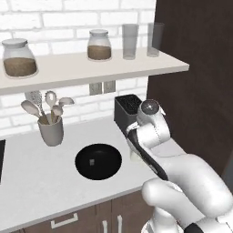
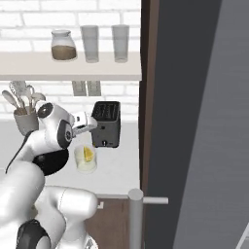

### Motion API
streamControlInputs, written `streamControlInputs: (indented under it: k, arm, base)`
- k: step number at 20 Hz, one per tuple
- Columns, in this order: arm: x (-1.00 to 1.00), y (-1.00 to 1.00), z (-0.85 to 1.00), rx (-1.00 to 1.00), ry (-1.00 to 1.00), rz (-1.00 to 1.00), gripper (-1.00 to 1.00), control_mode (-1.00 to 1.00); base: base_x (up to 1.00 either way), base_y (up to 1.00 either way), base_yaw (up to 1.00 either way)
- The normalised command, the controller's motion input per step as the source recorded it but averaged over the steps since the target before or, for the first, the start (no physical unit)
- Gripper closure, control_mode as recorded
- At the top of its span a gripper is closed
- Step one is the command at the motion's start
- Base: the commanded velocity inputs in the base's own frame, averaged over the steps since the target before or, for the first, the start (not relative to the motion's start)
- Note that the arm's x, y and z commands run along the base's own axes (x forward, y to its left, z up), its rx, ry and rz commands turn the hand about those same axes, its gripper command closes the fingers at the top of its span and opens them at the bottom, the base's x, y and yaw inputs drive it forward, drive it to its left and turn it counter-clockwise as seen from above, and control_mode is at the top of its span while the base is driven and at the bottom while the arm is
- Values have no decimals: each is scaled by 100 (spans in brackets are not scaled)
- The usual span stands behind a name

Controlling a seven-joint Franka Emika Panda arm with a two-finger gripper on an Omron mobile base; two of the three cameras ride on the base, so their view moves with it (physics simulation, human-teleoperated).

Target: Grab a lemon wedge from the fridge and one ice cube from the ice bowl, and put them in the glass of lemonade.

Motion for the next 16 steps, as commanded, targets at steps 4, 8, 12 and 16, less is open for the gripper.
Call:
streamControlInputs:
  k: [4,8,12,16]
  arm:
    - [-100,-29,66,4,-56,0,-100,-100]
    - [-100,-51,76,23,-66,0,-100,-100]
    - [-100,-30,100,29,-60,0,-100,-100]
    - [-100,-38,100,34,-43,1,-100,-100]
  base:
    - [0,0,0]
    - [0,0,0]
    - [0,0,0]
    - [0,0,0]
